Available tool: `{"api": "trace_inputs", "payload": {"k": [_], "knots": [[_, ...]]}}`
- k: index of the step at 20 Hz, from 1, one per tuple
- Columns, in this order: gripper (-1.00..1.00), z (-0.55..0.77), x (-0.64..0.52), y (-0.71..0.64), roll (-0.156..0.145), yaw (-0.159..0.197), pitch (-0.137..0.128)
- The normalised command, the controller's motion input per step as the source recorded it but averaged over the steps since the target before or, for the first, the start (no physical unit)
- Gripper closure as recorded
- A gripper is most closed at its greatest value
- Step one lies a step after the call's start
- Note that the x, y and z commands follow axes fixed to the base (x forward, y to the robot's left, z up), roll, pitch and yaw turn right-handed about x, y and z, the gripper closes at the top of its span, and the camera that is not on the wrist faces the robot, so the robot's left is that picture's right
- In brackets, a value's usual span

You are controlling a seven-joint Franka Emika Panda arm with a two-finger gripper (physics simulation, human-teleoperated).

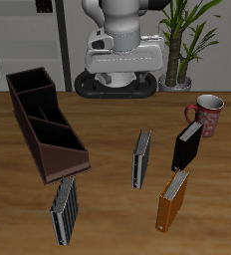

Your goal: Place the red mug into the right desk caddy's right compartment

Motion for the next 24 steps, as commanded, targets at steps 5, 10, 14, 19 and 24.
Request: {"api": "trace_inputs", "payload": {"k": [5,10,14,19,24], "knots": [[-1.00,-0.01,-0.18,0.38,-0.004,-0.065,-0.026],[-1.00,0.01,-0.14,0.35,0.016,-0.017,-0.013],[-1.00,-0.09,-0.24,0.55,0.024,0.006,0.002],[-1.00,-0.13,-0.19,0.43,-0.012,-0.030,0.021],[-1.00,-0.23,-0.22,0.30,0.013,-0.025,0.032]]}}
